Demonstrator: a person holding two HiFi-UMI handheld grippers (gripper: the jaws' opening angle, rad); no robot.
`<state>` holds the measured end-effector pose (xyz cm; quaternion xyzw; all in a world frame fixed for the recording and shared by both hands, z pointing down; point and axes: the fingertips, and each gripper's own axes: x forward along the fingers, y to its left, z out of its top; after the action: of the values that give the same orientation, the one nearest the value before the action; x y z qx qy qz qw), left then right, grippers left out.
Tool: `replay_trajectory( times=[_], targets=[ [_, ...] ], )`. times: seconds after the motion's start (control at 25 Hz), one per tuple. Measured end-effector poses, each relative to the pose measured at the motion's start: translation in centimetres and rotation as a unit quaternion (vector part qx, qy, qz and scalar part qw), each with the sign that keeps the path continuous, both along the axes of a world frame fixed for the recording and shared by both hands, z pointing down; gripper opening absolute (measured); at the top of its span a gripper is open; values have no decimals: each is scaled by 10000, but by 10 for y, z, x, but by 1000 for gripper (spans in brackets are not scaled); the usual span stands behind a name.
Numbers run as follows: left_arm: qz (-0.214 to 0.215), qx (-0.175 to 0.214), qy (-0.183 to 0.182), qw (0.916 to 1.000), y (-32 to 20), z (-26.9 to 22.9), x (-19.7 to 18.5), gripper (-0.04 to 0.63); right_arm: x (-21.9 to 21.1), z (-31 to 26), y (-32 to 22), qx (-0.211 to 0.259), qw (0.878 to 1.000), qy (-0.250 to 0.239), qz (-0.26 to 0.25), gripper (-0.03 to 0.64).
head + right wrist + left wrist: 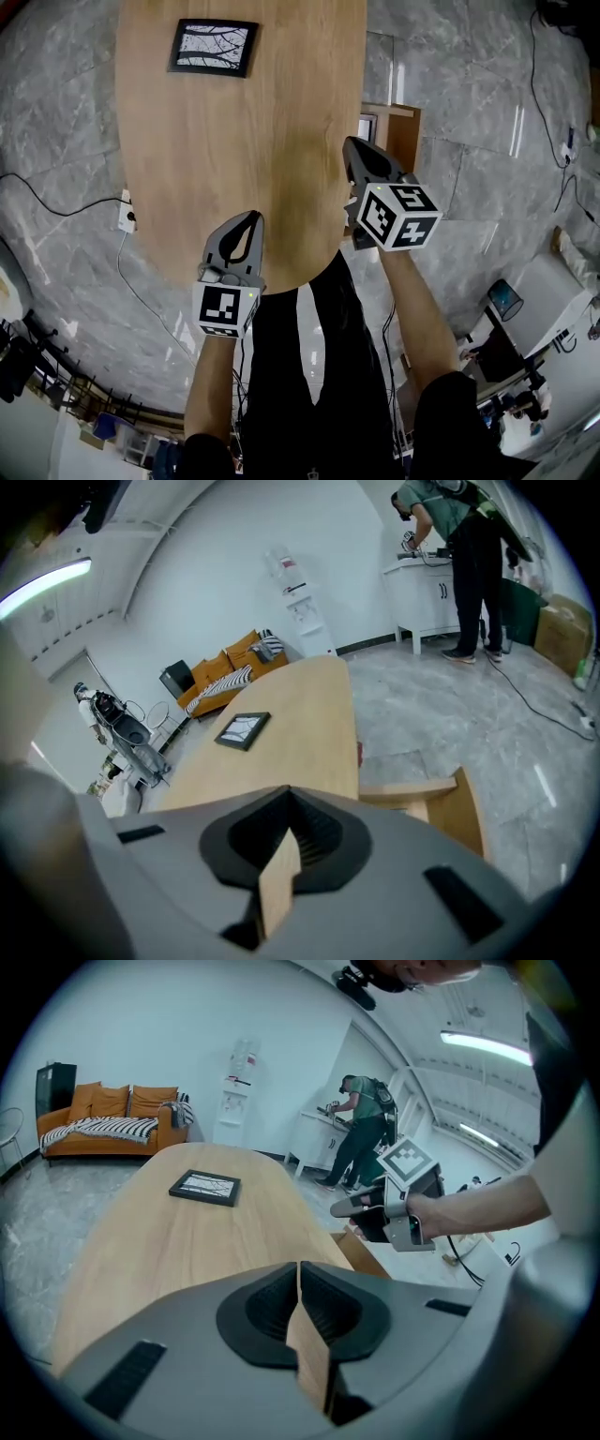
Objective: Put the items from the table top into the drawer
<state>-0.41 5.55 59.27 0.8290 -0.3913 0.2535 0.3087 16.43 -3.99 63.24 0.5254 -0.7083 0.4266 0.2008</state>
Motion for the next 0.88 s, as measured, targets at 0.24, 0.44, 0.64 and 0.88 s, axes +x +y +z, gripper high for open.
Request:
replay_trajectory(
  times=[0.24, 0.44, 0.64, 0.88],
  targets=[
    [-179, 157, 64, 9997, -17, -2, -16, 23, -38, -5, -21, 17, 9995, 28, -307, 8],
    [-246, 187, 41, 9995, -23, -2, -35, 23, -76, -5, -51, 118, 9959, 175, -878, 8],
    [-414, 166, 19, 9990, -25, -3, -58, 23, -111, -2, -86, 169, 9920, 341, -1202, 9],
    [-586, 192, 72, 9981, -33, -6, -79, 23, -144, 18, -129, -47, 9879, 676, -1397, 109]
  ],
)
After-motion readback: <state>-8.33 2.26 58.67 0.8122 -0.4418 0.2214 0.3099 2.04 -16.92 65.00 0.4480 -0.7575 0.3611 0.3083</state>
